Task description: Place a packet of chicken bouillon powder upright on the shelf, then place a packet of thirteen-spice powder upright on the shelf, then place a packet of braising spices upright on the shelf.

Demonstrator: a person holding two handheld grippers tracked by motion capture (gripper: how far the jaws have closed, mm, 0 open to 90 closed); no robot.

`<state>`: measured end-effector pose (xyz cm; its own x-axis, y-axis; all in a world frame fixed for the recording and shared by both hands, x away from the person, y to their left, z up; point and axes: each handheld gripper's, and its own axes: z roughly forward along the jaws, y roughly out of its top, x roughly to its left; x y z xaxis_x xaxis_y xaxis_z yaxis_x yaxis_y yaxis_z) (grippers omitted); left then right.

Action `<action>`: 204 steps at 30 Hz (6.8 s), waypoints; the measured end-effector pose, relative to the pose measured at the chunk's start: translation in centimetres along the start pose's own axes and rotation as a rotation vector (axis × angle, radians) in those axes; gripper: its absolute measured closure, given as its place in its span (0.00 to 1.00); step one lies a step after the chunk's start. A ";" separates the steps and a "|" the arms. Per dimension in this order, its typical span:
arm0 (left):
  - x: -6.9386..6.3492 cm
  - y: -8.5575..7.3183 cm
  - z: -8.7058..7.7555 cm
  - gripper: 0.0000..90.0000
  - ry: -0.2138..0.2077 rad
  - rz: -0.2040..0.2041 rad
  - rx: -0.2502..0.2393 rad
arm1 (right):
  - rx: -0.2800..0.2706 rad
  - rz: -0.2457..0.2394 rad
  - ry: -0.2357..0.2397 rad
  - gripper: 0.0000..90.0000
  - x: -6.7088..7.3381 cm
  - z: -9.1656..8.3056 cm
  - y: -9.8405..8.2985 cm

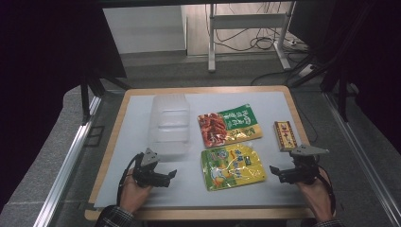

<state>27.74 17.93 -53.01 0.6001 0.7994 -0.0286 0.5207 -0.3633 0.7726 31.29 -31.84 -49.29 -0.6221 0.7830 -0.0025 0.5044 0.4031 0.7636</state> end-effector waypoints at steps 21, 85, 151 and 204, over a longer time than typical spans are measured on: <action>0.1 0.0 -0.2 0.00 -0.002 0.003 -0.024 | -0.009 0.044 0.020 0.00 -0.3 0.5 -0.1; -7.4 4.9 5.0 0.95 -0.265 0.172 -0.033 | 0.023 0.024 0.024 0.01 0.5 1.3 0.2; -7.6 4.9 7.7 1.00 -0.226 0.189 0.068 | 0.195 0.257 0.393 0.38 2.6 5.8 1.8; -6.9 3.4 3.5 0.05 -0.114 0.144 -0.002 | 0.040 0.206 0.467 0.98 3.5 2.9 5.9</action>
<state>27.49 9.50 -52.39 0.7335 0.6796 0.0105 0.4233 -0.4687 0.7753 33.85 -25.35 -46.66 -0.7038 0.5567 0.4413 0.6617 0.2878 0.6923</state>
